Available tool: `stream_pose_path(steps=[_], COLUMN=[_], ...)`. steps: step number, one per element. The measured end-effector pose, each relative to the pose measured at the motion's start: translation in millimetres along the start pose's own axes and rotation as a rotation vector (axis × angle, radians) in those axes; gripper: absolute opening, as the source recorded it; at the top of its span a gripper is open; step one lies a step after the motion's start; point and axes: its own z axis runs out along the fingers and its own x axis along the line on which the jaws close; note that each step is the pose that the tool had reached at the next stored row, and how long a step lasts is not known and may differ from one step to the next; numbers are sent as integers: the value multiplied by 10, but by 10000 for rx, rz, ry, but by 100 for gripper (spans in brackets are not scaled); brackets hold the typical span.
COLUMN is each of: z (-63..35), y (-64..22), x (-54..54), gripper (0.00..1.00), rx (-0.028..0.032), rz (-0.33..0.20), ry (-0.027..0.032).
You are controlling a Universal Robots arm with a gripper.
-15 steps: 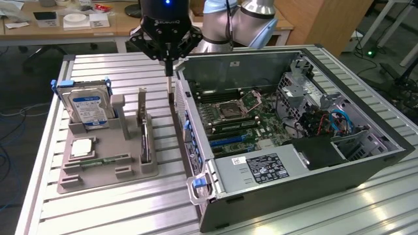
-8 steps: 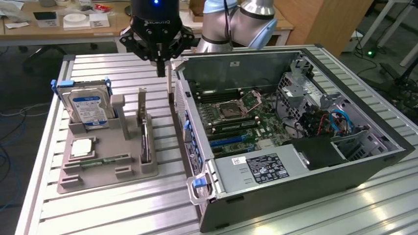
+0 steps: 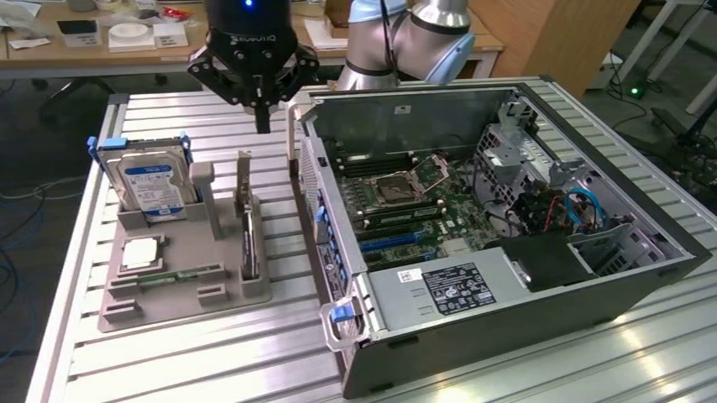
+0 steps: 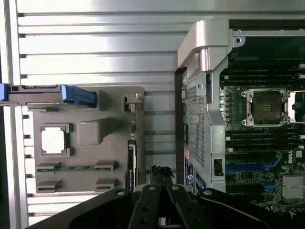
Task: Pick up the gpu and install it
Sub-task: 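Reach for the gpu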
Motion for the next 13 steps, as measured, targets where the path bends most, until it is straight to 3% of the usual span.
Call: stream_pose_path(steps=[13], z=[-7], y=[-16], x=[279], gripper=[11], rx=[0], rz=[0], ry=[1])
